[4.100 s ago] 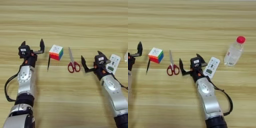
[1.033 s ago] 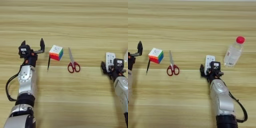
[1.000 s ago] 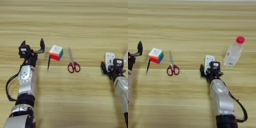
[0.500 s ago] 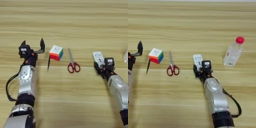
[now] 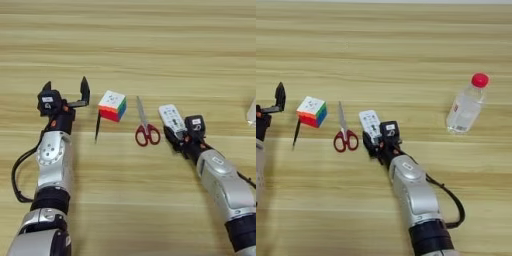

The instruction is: Move the objects on the table

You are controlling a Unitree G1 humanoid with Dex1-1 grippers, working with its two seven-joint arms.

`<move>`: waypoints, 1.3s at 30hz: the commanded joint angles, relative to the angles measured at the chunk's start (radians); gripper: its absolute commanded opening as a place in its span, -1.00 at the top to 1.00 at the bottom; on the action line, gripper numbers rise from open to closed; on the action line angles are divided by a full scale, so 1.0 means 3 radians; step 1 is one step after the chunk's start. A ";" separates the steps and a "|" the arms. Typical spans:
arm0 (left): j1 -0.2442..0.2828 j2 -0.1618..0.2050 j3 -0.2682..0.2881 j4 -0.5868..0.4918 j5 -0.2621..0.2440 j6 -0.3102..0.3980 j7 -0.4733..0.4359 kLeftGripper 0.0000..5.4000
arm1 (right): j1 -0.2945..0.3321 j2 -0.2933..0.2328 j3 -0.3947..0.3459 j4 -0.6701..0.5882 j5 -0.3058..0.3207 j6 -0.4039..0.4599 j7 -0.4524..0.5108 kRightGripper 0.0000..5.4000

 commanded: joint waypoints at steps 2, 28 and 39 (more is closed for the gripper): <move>-0.0010 -0.0010 -0.0016 0.0029 0.0057 -0.0018 0.0011 -1.00 | 0.0124 -0.0018 0.0075 0.0256 -0.0080 0.0082 0.0007 -0.07; -0.0065 -0.0042 -0.0185 0.0390 0.0412 -0.0295 0.0205 -1.00 | -0.0104 -0.0273 -0.0059 -0.0258 -0.0379 -0.1260 -0.0134 -0.99; -0.0060 -0.0035 -0.0193 0.0383 0.0407 -0.0304 0.0210 -1.00 | -0.0388 -0.0617 -0.0590 -0.0676 -0.0448 -0.1476 -0.0424 -0.99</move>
